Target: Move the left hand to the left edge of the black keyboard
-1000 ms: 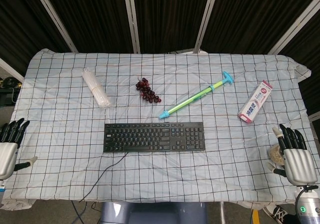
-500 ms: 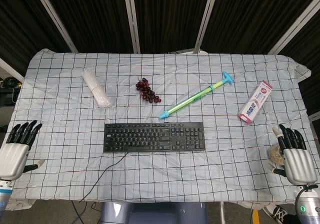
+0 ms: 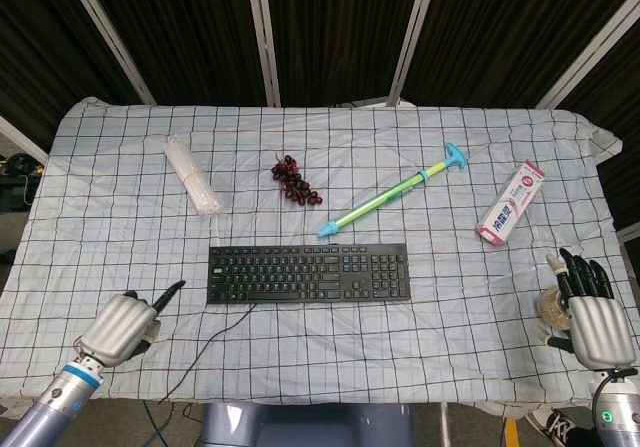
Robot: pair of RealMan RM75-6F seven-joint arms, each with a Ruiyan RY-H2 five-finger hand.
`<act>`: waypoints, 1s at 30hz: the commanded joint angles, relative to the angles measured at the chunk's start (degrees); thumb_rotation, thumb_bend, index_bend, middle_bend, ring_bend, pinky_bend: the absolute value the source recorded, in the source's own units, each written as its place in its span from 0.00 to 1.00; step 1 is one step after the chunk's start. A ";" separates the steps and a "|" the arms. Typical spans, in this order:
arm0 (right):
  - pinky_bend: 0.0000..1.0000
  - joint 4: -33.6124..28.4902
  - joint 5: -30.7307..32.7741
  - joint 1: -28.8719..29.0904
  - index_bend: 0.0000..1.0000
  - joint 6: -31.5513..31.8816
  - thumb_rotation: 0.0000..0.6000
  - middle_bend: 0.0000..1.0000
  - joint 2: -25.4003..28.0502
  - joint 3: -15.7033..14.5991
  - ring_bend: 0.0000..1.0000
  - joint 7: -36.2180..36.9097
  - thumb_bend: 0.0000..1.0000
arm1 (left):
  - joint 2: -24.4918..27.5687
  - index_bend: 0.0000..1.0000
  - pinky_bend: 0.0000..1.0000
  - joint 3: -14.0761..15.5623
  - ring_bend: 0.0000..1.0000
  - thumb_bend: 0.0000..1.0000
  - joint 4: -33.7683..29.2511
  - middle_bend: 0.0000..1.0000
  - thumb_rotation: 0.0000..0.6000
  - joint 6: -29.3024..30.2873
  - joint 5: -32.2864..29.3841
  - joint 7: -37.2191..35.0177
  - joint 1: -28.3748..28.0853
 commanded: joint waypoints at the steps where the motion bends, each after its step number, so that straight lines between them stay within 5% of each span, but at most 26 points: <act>1: 0.00 0.06 -0.11 0.03 0.04 -0.03 1.00 0.00 0.08 0.00 0.00 0.27 0.06 | 1.12 0.00 0.54 1.05 0.73 0.72 -7.49 0.86 1.00 -10.13 -12.84 10.98 -6.92; 7: 0.00 0.11 0.06 0.09 0.04 -0.25 1.00 0.00 0.07 0.04 0.00 0.70 0.06 | 0.69 0.00 0.55 2.14 0.75 0.77 -12.27 0.87 1.00 -11.08 -29.86 21.90 -14.16; 14: 0.00 -0.21 0.03 0.06 0.04 -0.27 1.00 0.00 0.24 -0.02 0.00 1.04 0.06 | -2.55 0.00 0.55 3.28 0.75 0.77 -13.13 0.87 1.00 -6.18 -42.97 27.99 -20.82; 30: 0.00 -0.61 0.53 0.04 0.04 -0.73 1.00 0.00 0.46 -0.07 0.00 1.39 0.06 | -7.73 0.00 0.55 4.98 0.75 0.77 -10.40 0.87 1.00 1.36 -51.49 29.05 -27.78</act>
